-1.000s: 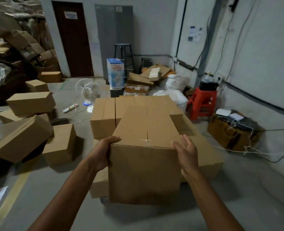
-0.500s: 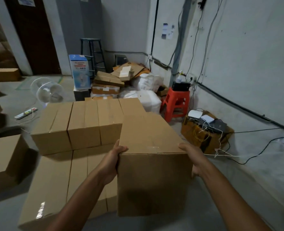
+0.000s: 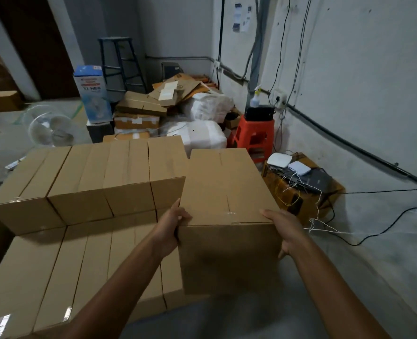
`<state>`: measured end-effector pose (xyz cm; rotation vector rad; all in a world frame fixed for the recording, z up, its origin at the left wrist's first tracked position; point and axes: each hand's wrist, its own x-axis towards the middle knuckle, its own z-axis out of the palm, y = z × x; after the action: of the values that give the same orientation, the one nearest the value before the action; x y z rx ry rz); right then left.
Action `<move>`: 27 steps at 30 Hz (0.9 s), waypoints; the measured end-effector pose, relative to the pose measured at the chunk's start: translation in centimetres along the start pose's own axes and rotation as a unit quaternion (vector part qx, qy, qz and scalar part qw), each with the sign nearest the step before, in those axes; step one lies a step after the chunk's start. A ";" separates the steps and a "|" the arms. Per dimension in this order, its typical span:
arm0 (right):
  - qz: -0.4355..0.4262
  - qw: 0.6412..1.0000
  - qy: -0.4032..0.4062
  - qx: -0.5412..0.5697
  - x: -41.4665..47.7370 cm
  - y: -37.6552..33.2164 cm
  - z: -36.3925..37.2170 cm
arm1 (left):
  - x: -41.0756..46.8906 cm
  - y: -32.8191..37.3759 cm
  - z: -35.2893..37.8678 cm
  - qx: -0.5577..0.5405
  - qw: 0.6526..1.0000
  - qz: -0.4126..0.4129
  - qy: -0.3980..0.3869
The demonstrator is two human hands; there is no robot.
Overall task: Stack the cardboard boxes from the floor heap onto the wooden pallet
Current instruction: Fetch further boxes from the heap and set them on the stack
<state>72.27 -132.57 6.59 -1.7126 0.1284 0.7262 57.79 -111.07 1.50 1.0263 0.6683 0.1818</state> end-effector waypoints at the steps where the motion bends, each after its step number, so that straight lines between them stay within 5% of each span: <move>1: -0.008 1.000 -0.014 -0.001 1.4 -0.6 -1.4 | 1.1 -0.1 2.0 0.004 1.000 0.001 0.029; 12: 0.029 0.991 -0.109 -0.067 15.6 -6.2 -10.3 | 10.2 3.2 14.3 0.109 0.983 0.061 0.133; 27: -0.050 0.988 -0.118 -0.083 31.7 -13.7 -4.5 | 25.8 6.4 12.6 0.221 0.942 0.159 0.195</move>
<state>105.58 -123.54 1.91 -1.7616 -0.1867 0.8780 86.66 -105.60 0.15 1.5528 0.9223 0.5471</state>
